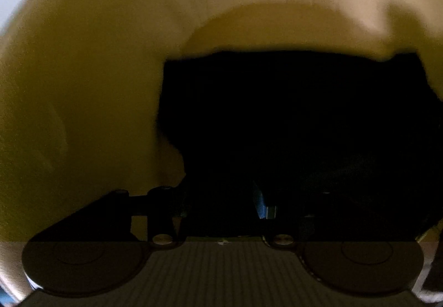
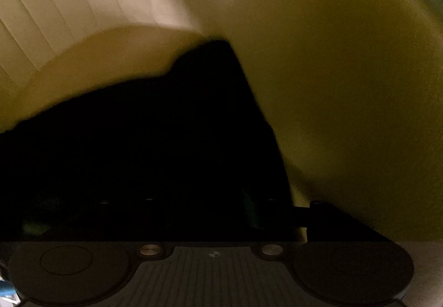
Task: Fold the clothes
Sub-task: 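Press and straighten the sweater on the chair seat with both tools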
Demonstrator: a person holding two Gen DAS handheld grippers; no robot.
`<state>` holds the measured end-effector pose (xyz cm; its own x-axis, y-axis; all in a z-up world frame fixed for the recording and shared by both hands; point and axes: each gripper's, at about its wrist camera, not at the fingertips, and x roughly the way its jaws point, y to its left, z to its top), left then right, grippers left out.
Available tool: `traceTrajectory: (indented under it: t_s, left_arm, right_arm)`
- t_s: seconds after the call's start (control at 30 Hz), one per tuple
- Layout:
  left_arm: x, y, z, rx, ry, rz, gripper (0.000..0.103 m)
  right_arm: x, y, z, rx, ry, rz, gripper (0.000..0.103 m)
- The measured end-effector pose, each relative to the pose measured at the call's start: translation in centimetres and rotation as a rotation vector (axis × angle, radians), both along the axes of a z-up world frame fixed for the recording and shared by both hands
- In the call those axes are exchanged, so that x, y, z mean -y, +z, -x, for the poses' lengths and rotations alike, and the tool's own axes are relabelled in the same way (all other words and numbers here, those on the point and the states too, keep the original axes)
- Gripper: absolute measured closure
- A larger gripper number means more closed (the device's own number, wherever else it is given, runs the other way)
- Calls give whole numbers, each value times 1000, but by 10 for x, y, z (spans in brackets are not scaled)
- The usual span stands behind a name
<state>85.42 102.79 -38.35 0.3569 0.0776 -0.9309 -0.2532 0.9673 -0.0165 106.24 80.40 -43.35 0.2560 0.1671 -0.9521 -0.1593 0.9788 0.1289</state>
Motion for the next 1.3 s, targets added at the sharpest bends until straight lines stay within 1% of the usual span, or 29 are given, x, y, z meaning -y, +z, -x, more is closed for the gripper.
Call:
traceTrajectory:
  t_s: [0.03,0.07,0.13,0.2,0.27,0.37,0.4,0.43,0.47,0.53,0.6,0.63,0.67,0.7,0.77,0.83,0.87,0.9,0.93,1.07,1.1,1.13,1.17,1.2,1.3]
  left_arm:
    - [4,6,-6,41,-8,-1,43]
    - [8,9,-11,54,-31,15,38]
    - [16,11,-21,69,-83,56,36]
    - [21,-1,-29,33,-111,77,36]
    - [20,-15,-30,-6,-111,24,36]
    - [8,-26,-24,-21,-113,17,36]
    - [7,-26,-23,-25,-133,11,36]
    - [7,-24,-21,-30,-156,5,36]
    - [7,-23,-20,-35,-180,-1,35]
    - [2,-25,-25,-42,-168,11,35]
    - [0,-25,-29,-50,-145,21,36]
    - [1,-22,-30,-53,-127,20,36]
    - [3,-18,-30,-56,-110,19,36]
    - [5,-13,-29,-52,-95,16,36]
    - [13,-1,-18,-46,-90,40,35]
    - [21,11,-7,-39,-88,67,25]
    - [25,17,-1,-36,-86,81,18]
    - [32,19,3,-36,-96,78,14]
    - [38,18,7,-43,-108,66,13]
    - [52,-10,15,-130,-131,53,12]
    - [54,-18,17,-151,-138,52,6]
    - [57,-25,16,-152,-166,31,2]
    - [61,-30,16,-150,-197,4,0]
    - [63,-32,16,-143,-211,-13,0]
    - [61,-33,11,-148,-196,-7,0]
  right_arm:
    - [-8,3,-4,33,26,-2,43]
    - [-16,6,-8,66,52,-4,40]
    - [-29,3,-22,78,85,12,40]
    - [-39,-3,-35,84,104,36,40]
    - [-43,-9,-51,97,93,60,40]
    - [-46,-23,-66,60,97,66,41]
    - [-46,-28,-69,53,106,65,41]
    - [-47,-32,-71,46,114,63,36]
    - [-46,-33,-71,59,130,59,30]
    - [-47,-34,-73,69,147,57,26]
    - [-46,-32,-74,61,130,52,28]
    - [-45,-28,-72,59,130,53,33]
    - [-45,-23,-69,60,134,56,34]
    - [-45,-17,-63,67,143,51,33]
    - [-41,-3,-47,91,166,29,22]
    - [-35,10,-24,103,192,16,17]
    - [-32,13,-12,100,206,17,17]
    - [-29,15,-1,91,217,21,17]
    - [-27,13,8,78,222,29,17]
    - [-16,-7,31,-1,193,58,17]
    - [-16,-14,31,-17,187,72,17]
    - [-16,-23,30,-15,192,82,16]
    - [-17,-32,30,-7,200,88,8]
    - [-18,-37,29,4,210,93,2]
    - [-24,-44,29,39,243,104,1]
